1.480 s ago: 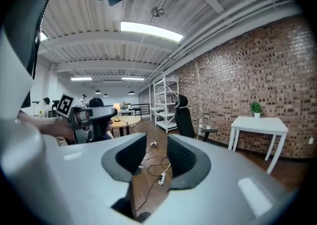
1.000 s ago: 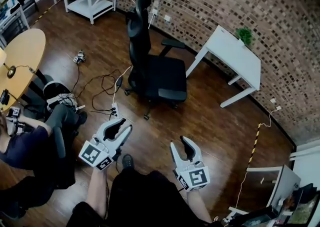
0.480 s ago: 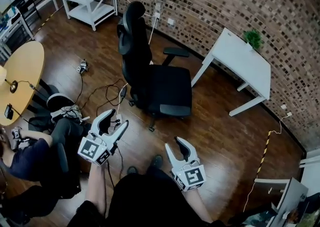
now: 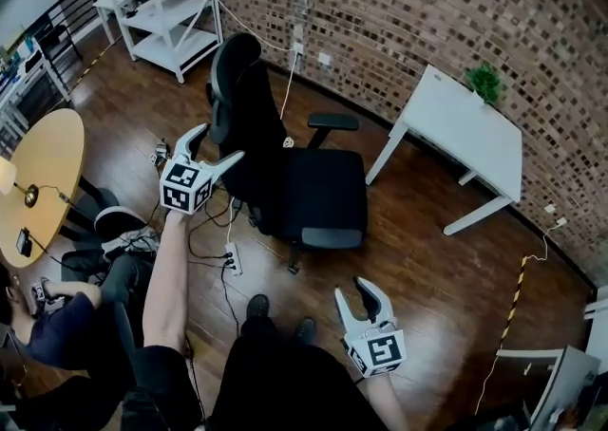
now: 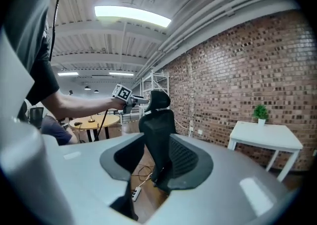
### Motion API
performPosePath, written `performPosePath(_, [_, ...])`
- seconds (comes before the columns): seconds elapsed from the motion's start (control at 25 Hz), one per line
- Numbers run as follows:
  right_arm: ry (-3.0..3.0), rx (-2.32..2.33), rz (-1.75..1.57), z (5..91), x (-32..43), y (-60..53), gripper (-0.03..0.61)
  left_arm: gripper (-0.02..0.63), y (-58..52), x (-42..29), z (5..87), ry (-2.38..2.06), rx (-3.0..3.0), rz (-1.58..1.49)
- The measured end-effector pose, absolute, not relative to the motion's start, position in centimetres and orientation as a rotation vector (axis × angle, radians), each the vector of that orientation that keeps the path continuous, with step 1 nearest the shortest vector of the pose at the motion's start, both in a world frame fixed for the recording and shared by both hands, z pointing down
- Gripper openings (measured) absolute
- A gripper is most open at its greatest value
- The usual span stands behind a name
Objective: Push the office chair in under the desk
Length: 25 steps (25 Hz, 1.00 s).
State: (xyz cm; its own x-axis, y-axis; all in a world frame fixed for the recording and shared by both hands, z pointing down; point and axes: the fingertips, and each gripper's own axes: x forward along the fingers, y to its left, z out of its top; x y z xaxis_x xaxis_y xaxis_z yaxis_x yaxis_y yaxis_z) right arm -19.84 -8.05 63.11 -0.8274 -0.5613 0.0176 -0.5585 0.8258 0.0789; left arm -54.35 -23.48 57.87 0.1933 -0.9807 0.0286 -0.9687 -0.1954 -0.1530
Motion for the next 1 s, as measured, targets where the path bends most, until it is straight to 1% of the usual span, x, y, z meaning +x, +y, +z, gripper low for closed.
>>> performPosePath(0.12, [-2.891,1.030,-0.104,62.6,-20.0,-9.4,0.153,0.526,-29.6,-57.2,58.8,1.893,-2.417,-0.309])
performPosePath(0.24, [-2.825,1.114,-0.105,60.9,-20.8,-10.6,0.153,0.526,-33.2,-58.2,59.0,1.783,-2.485,-0.468])
performPosePath(0.28, [-2.806,1.130,-0.115,60.7,-21.3,-10.8,0.153,0.525,-33.6,-58.1,59.3,1.725,-2.504,-0.513])
performPosePath(0.32, [-2.790,1.145,-0.122,60.7,-22.0,-11.1,0.153,0.502,-33.8,-58.0,59.7,1.662,-2.518,-0.550])
performPosePath(0.36, [-2.776,1.160,-0.124,60.9,-22.8,-11.4,0.153,0.497,-33.8,-57.9,60.1,1.606,-2.525,-0.583])
performPosePath(0.48, [-2.745,1.185,-0.098,61.6,-24.3,-12.4,0.153,0.508,-33.2,-57.2,60.4,1.540,-2.539,-0.639])
performPosePath(0.6, [-2.751,1.162,-0.026,61.3,-22.8,-13.5,0.153,0.517,-31.7,-53.3,59.5,1.512,-2.534,-0.696])
performPosePath(0.64, [-2.753,1.149,-0.014,61.0,-22.4,-13.9,0.153,0.511,-30.9,-52.0,59.1,1.501,-2.529,-0.701])
performPosePath(0.68, [-2.756,1.134,-0.013,60.9,-22.6,-14.4,0.153,0.492,-30.1,-51.1,58.8,1.490,-2.529,-0.685])
performPosePath(0.76, [-2.773,1.082,-0.035,60.5,-24.5,-15.1,0.153,0.462,-28.0,-49.9,58.5,1.461,-2.542,-0.607])
performPosePath(0.88, [-2.804,0.964,-0.100,58.9,-27.6,-15.2,0.153,0.440,-24.1,-47.1,58.1,1.416,-2.563,-0.491])
performPosePath(1.0, [-2.860,0.846,-0.108,57.5,-29.8,-15.9,0.155,0.439,-21.2,-42.8,57.7,1.369,-2.578,-0.405])
